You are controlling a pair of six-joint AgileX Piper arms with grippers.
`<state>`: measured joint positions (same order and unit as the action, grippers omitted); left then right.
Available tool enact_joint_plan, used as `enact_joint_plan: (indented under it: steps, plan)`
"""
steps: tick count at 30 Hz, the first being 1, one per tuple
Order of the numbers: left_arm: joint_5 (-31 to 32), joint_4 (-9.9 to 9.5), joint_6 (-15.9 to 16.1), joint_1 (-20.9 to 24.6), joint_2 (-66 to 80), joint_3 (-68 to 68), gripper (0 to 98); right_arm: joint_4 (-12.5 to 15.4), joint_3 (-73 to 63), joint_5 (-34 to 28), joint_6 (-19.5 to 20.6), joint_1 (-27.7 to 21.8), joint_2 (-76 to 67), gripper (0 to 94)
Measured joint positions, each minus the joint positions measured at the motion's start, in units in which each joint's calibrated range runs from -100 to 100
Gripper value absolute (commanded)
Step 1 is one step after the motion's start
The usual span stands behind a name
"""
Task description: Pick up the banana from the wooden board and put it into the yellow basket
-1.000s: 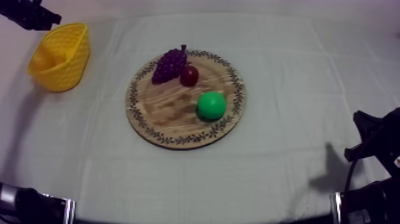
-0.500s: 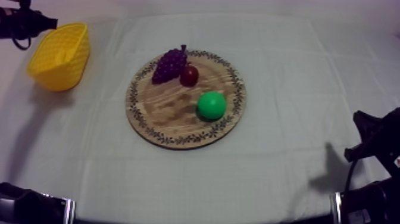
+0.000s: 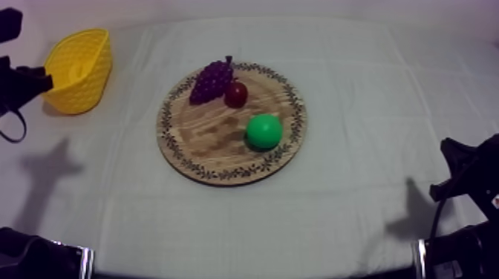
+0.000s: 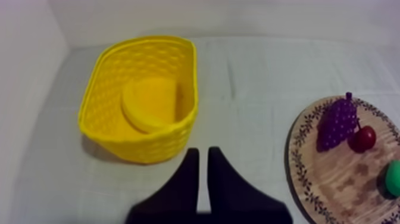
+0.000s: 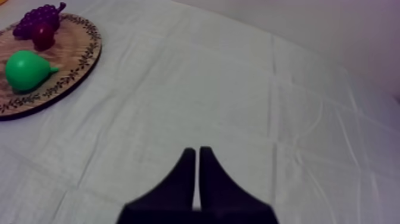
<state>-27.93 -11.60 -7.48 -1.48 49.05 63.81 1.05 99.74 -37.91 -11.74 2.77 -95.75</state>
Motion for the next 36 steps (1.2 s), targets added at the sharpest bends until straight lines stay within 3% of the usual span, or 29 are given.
enact_joint_plan:
  steps: [10,17,19,25,31,36]
  plan:
    - [9.8,-0.17,-2.3,1.0,14.5,18.2,0.4,0.0,0.0,0.0,0.0,0.0,0.0,0.4]
    - [10.4,-0.17,-4.9,1.7,24.6,29.5,0.1,0.0,0.0,0.0,0.0,0.0,0.0,0.4]
    - [8.6,0.79,-5.1,1.9,27.7,32.5,0.1,0.0,0.0,0.0,0.0,0.0,0.0,0.4]
    - [0.8,5.72,-1.5,2.4,35.5,35.0,0.1,0.0,0.0,0.0,0.0,0.0,0.0,0.4]
    - [-9.0,8.5,3.5,2.9,42.6,33.5,0.1,0.0,0.0,0.1,0.0,0.0,0.0,0.4]
    - [-9.2,9.48,5.1,3.1,47.3,34.5,0.1,0.0,0.0,0.1,0.0,0.0,0.0,0.4]
